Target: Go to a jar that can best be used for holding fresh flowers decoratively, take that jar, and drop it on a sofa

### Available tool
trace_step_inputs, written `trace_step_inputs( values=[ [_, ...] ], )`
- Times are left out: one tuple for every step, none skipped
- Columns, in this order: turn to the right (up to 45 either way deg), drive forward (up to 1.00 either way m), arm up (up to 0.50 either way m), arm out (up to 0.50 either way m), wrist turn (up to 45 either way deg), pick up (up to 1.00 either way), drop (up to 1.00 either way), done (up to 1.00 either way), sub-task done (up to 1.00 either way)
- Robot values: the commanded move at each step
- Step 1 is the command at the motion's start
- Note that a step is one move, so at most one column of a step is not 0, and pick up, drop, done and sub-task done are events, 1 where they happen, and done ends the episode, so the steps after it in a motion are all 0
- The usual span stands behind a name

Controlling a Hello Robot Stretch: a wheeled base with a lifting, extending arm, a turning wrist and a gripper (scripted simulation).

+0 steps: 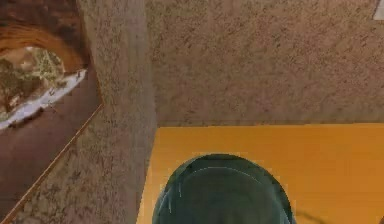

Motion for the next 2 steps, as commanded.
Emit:
trace_step_inputs(
  values=[
    [45.0, 0.0, 0.0, 0.0, 0.0, 0.0, 0.0, 0.0, 0.0],
    [42.0, 0.0, 0.0, 0.0, 0.0, 0.0, 0.0, 0.0, 0.0]
  ],
)
